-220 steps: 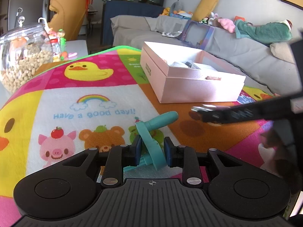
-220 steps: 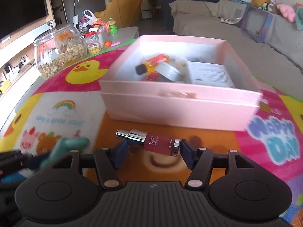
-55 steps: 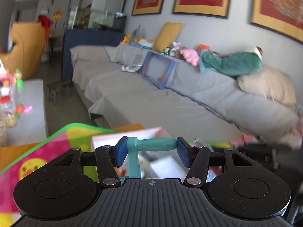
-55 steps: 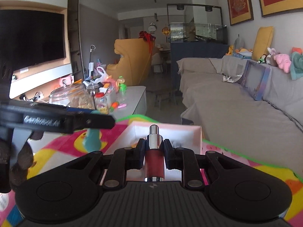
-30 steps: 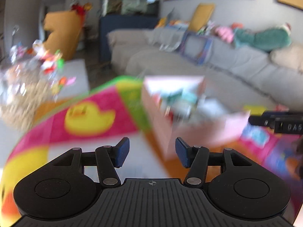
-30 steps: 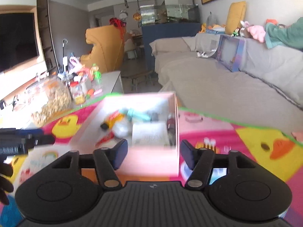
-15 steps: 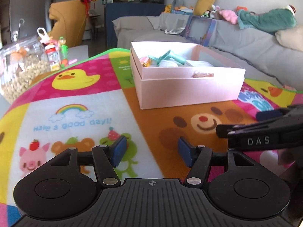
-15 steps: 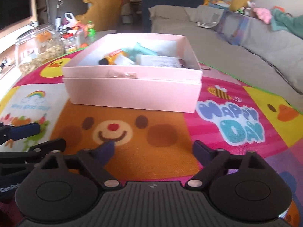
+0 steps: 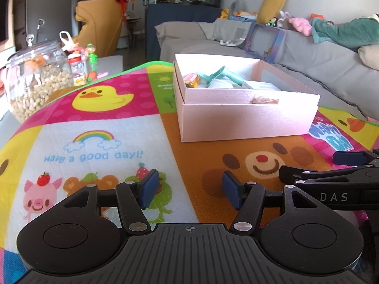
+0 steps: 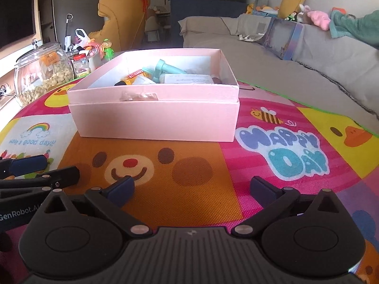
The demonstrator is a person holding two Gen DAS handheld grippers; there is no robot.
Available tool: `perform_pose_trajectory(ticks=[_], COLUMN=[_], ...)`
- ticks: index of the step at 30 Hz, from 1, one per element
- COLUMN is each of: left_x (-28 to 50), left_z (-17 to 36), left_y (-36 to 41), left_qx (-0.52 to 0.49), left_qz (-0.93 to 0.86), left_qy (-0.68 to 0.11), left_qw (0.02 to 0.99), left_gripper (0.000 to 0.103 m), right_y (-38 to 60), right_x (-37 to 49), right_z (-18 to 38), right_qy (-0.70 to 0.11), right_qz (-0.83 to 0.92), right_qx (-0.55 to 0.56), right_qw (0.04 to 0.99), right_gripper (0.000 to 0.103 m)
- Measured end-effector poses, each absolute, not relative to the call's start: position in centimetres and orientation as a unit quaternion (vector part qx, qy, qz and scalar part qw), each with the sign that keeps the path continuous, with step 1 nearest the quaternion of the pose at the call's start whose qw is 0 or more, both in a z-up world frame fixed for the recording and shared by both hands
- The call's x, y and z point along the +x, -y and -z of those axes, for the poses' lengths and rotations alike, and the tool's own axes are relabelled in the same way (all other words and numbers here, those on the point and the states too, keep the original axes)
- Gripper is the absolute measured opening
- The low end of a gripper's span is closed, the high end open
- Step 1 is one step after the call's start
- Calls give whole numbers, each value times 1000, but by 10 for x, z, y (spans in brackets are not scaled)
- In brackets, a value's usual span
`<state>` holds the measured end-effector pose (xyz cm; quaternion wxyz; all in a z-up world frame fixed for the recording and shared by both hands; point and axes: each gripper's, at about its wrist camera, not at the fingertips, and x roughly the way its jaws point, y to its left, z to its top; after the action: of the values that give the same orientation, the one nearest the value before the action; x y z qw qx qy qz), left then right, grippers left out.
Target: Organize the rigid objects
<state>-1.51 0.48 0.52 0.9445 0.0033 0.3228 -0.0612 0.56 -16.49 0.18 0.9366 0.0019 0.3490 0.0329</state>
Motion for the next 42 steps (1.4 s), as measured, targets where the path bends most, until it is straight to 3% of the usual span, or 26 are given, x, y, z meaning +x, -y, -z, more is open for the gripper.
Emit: perform_pose_trajectory(ticks=[42], left_x=[-15], left_z=[-4], left_y=[-2], left_qx=[12], left_qz=[59], left_qy=[-322], left_qw=[945], left_gripper=[64], right_y=[163], right_x=[8], right_z=[-1], right_qy=[-348], right_qz=[-31], right_qx=[-4], right_qw=[937], right_gripper=[103])
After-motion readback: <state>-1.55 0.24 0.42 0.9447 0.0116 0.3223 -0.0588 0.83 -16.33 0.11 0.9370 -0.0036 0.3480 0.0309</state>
